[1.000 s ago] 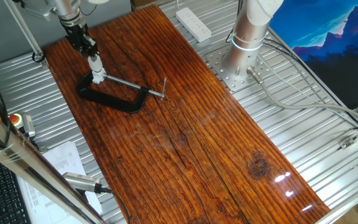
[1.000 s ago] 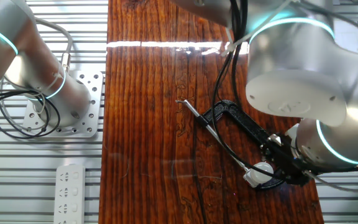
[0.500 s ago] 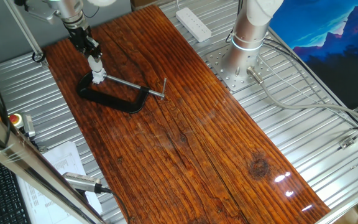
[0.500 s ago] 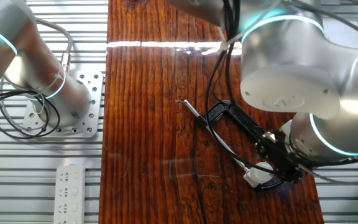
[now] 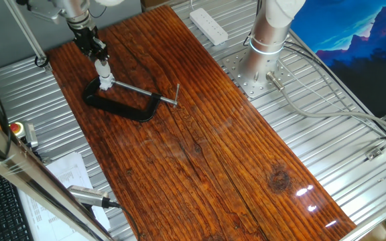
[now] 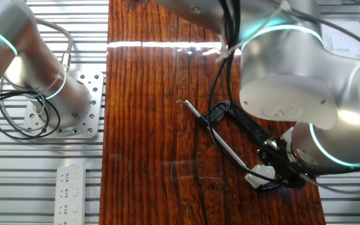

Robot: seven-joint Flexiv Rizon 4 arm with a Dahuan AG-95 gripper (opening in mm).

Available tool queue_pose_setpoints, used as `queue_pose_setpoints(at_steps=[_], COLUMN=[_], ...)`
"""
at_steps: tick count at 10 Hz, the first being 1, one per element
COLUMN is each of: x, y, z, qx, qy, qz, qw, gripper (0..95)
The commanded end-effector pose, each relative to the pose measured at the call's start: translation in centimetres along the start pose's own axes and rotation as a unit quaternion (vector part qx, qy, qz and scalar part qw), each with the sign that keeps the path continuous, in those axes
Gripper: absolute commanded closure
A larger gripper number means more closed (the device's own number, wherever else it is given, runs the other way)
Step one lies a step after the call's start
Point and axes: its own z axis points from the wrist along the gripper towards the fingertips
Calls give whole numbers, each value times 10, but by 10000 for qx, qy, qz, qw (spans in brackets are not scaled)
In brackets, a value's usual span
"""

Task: Take out the light bulb by rotating it

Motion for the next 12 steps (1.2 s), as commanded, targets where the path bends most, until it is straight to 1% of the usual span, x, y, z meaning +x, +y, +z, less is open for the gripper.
queue_pose_setpoints(at_steps=[1,2,4,6,8,12], x=[-2,-2,-2,-2,0,1], y=[-1,0,0,4,4,4], z=[6,9,9,12,14,20], qx=[-22,-25,-38,4,40,72], qy=[-14,5,22,67,94,63], qz=[21,22,-63,-21,-43,-62], qw=[10000,10000,10000,10000,9999,9999], gripper=[380,380,380,380,380,380])
